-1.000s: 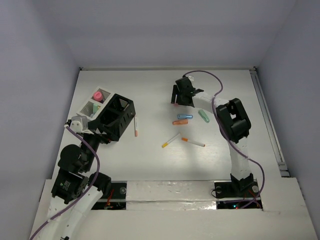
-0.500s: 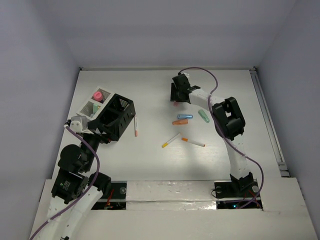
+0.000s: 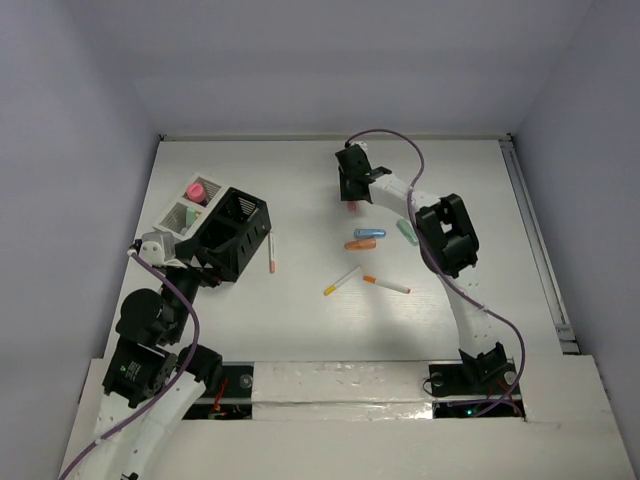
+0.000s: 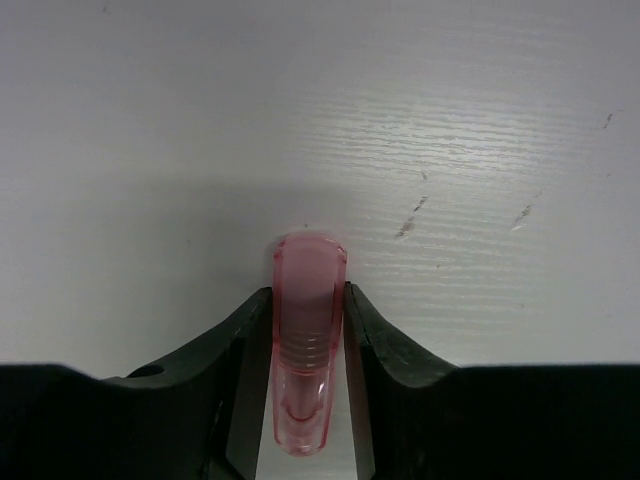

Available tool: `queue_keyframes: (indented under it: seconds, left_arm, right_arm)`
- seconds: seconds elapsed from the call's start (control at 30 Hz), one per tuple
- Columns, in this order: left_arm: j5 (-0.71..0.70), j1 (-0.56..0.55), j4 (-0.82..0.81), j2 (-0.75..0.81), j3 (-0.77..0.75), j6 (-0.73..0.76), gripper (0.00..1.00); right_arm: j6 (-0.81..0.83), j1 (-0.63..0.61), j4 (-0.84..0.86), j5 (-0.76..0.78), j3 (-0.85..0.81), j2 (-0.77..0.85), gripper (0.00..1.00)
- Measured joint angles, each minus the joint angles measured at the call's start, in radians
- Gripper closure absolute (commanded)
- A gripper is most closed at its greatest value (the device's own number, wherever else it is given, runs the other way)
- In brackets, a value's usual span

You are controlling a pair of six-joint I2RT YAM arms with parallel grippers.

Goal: Sort the stationery into containers
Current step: Pick up the pen from the center of the board, then place the pen in the storage box.

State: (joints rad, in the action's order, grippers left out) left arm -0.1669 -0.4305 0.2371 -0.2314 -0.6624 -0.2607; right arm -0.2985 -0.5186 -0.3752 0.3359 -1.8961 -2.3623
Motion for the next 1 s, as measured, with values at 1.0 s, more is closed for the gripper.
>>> queue_keyframes:
  seconds: [1.0]
  left_arm:
    - [0.01, 0.035, 0.0, -0.062, 0.0, 0.0, 0.01]
  right_arm:
    - [-0.126, -0.294, 0.516, -0.417, 0.0, 0.226, 0.76]
